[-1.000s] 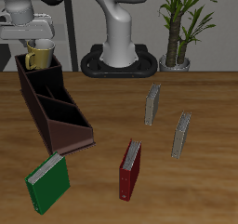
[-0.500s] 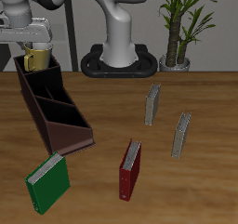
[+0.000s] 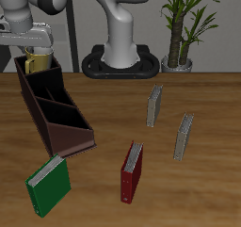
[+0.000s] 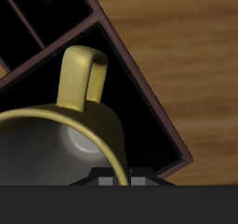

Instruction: Place the white-yellow mug into the right desk caddy's right compartment and place the left yellow book into the right desk caddy's back compartment

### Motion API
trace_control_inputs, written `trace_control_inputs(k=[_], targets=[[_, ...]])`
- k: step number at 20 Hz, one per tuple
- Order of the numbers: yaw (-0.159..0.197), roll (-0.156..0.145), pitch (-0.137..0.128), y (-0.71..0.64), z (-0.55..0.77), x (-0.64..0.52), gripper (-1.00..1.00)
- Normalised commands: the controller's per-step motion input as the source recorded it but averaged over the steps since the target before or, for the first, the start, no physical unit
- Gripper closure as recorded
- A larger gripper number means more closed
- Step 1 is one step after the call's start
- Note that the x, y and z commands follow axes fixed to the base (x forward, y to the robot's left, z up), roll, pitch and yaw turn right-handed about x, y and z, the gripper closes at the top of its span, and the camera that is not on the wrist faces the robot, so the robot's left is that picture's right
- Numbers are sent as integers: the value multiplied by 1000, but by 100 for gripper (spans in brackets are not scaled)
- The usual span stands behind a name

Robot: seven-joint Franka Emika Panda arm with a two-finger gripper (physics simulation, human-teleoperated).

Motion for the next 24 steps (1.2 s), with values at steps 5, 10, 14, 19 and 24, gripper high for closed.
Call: trace_control_inputs(k=[5,10,14,19,24], targets=[[1,-17,51,19,-68,24,-100],[-11,-38,5,-8,21,32,-100],[13,15,-23,163,115,-16,-100],[32,-2,-43,247,162,103,-100],[52,-20,-60,430,208,254,-100]])
